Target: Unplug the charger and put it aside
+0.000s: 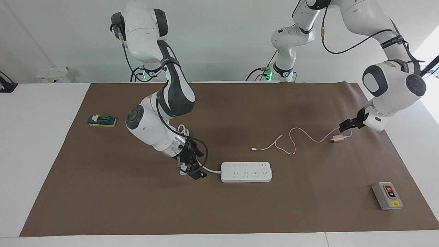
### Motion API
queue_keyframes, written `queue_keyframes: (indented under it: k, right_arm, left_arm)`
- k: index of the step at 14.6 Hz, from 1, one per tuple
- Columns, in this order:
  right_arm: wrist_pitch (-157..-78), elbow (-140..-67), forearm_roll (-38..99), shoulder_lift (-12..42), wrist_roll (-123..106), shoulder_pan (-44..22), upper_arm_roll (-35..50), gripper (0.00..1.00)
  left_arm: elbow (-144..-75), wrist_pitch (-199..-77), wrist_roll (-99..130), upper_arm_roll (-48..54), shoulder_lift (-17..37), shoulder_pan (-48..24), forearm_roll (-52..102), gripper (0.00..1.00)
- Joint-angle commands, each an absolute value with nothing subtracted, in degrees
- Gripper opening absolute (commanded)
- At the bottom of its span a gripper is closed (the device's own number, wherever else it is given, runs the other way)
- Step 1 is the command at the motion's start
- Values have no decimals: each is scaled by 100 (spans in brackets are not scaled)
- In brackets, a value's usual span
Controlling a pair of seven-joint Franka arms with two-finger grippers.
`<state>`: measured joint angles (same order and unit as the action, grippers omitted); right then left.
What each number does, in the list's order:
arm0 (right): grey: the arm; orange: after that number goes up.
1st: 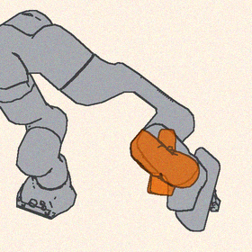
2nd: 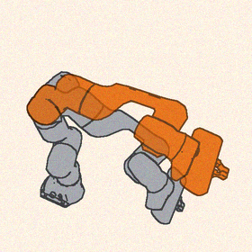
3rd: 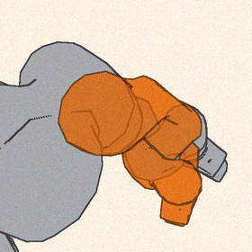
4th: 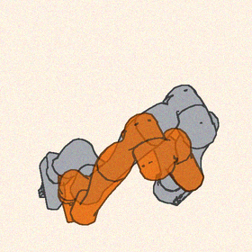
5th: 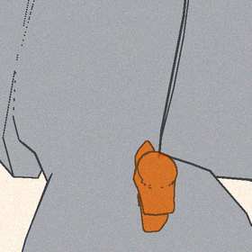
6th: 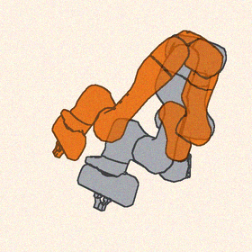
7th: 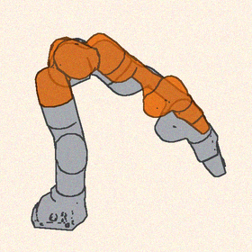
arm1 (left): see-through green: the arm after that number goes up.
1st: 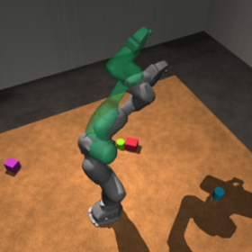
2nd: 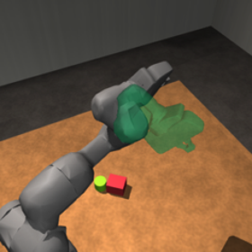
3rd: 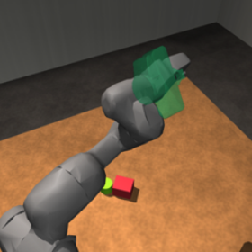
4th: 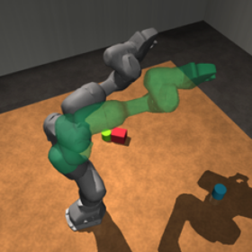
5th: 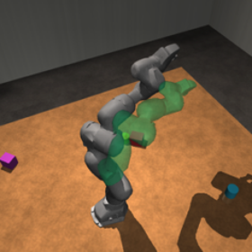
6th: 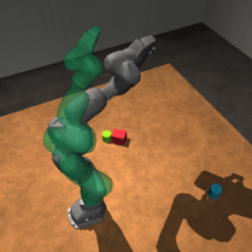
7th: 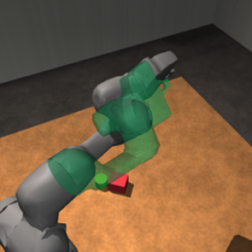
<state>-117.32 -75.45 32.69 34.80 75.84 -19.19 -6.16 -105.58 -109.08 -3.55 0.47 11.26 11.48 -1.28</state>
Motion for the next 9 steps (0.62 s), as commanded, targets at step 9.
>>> queue_keyframes:
  k: [9]
  right_arm:
    - [-9774,-7866,1337,2075,2265,-775,-677,100]
  left_arm:
    - [-9802,-9915,44,184,96,1160,-176,100]
